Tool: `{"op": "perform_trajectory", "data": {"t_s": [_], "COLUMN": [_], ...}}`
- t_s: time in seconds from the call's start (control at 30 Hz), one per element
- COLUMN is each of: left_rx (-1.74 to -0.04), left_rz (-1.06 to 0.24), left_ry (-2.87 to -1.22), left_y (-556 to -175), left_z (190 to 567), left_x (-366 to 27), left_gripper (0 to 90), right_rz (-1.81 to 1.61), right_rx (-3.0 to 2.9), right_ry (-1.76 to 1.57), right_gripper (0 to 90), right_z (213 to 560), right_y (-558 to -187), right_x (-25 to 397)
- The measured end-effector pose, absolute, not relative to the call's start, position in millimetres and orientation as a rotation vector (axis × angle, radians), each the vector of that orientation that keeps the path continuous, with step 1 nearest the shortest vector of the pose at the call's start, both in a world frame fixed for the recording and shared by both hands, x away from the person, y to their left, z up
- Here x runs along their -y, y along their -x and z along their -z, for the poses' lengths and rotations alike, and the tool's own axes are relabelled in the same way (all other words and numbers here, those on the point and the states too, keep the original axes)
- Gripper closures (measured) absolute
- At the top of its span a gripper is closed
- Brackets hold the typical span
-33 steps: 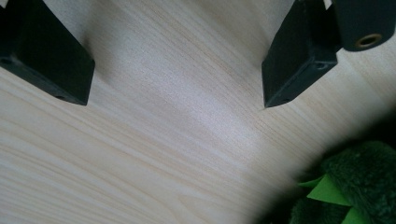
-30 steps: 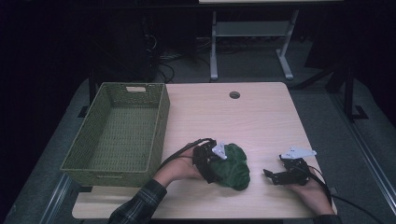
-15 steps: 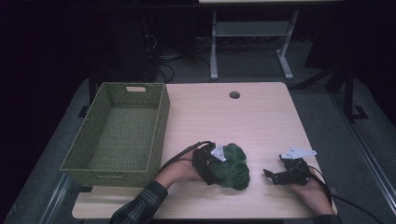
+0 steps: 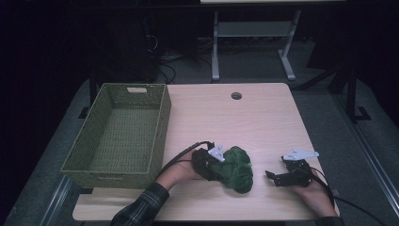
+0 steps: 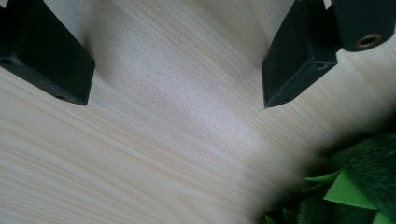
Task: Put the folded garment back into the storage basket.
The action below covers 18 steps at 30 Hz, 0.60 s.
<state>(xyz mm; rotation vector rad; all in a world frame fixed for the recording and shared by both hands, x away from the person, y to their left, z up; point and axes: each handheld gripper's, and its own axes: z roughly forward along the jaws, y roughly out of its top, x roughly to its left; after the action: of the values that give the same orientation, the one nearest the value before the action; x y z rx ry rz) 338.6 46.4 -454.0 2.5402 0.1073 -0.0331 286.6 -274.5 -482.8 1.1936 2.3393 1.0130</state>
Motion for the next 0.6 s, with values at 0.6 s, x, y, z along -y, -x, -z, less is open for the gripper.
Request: {"op": "perform_trajectory", "data": {"t_s": [0.6], "left_rx": [-0.210], "left_rz": [0.107], "left_ry": [-2.523], "left_y": [-340], "left_z": [443], "left_x": [-50], "left_gripper": [79.4], "right_rz": [-1.013], "right_rx": [-2.339], "right_ry": [-1.197], "right_gripper": [9.1], "right_z": [483], "right_y": [-287], "right_x": [274]}}
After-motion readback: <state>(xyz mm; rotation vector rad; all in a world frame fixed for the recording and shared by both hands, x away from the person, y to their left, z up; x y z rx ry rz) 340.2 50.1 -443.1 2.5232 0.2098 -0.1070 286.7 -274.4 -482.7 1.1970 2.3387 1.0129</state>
